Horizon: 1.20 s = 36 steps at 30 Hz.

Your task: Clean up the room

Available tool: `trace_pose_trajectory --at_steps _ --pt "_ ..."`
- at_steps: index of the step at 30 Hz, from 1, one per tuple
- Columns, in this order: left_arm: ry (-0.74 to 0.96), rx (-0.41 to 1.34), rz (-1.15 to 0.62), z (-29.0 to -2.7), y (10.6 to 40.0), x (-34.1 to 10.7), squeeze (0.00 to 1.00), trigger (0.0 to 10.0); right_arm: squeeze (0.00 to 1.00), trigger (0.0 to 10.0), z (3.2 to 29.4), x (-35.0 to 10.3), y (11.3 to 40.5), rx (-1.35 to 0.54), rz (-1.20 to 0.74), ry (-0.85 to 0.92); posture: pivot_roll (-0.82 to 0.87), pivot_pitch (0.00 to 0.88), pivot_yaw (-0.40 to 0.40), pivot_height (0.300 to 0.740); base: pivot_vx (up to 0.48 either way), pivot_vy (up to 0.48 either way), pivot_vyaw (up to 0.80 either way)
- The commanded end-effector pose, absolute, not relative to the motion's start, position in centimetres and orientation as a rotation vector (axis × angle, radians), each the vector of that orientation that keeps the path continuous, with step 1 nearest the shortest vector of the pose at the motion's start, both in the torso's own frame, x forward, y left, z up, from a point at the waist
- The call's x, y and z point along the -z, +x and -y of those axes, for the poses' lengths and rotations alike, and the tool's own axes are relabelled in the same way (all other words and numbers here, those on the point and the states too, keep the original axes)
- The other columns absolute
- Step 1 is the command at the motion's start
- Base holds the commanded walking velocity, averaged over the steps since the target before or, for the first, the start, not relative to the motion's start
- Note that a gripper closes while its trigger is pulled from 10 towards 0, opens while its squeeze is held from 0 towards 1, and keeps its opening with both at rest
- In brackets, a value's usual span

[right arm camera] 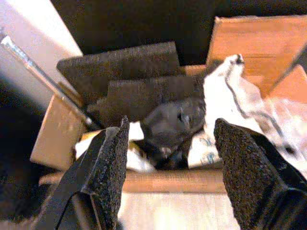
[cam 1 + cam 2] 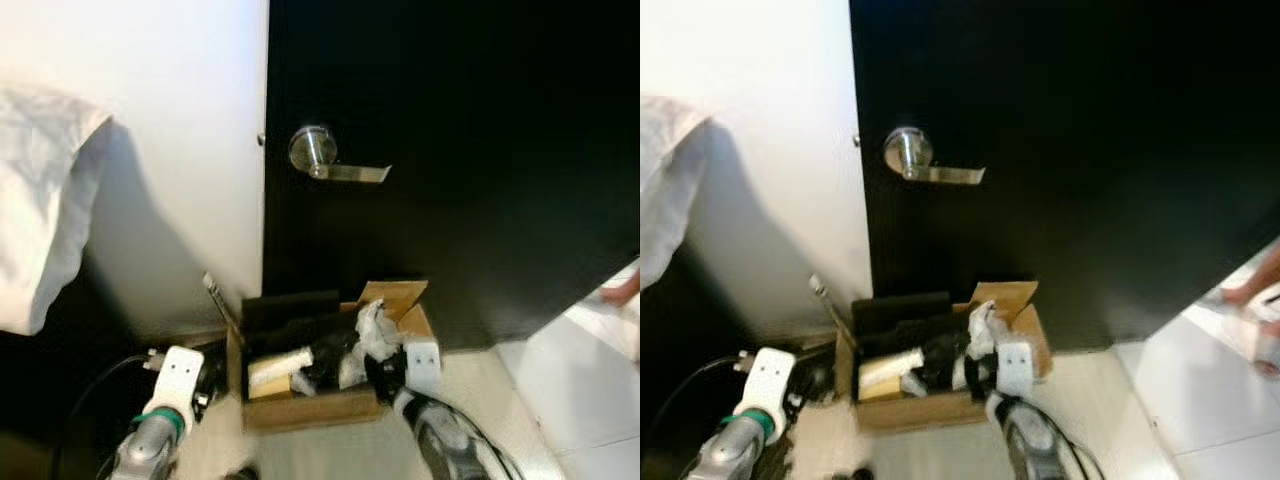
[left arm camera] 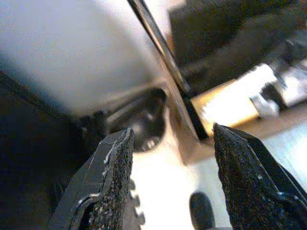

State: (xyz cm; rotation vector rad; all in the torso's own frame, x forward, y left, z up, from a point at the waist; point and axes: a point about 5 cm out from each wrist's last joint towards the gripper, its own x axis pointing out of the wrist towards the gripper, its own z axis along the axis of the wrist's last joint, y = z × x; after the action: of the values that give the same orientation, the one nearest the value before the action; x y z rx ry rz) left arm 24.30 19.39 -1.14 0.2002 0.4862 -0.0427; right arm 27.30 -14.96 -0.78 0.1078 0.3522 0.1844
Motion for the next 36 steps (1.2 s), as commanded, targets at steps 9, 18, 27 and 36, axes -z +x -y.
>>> trace_pose_trajectory --at_steps 9,18,27,36 --pt "0.205 0.054 -0.495 -19.18 24.07 1.38 0.0 10.0 0.0 10.0 15.44 1.47 26.63 -0.161 -0.385 0.108 0.11 0.046 -0.047 0.74 -0.478 0.0 0.0" --pt "0.2 0.058 -0.493 -19.06 24.32 1.29 0.0 10.0 0.0 10.0 15.53 1.49 26.77 -0.146 -0.395 0.123 0.11 0.046 -0.047 0.74 -0.17 0.0 -0.5" --pt "0.188 0.063 -0.491 -18.88 24.39 1.28 0.0 10.0 0.0 10.0 15.63 1.39 26.92 -0.139 -0.394 0.131 0.11 0.045 -0.047 0.74 0.0 0.0 -0.8" --pt "0.185 0.063 -0.488 -18.94 24.48 1.25 0.0 10.0 0.0 10.0 15.62 1.37 26.99 -0.135 -0.395 0.138 0.11 0.043 -0.046 0.74 0.0 0.0 -0.8"
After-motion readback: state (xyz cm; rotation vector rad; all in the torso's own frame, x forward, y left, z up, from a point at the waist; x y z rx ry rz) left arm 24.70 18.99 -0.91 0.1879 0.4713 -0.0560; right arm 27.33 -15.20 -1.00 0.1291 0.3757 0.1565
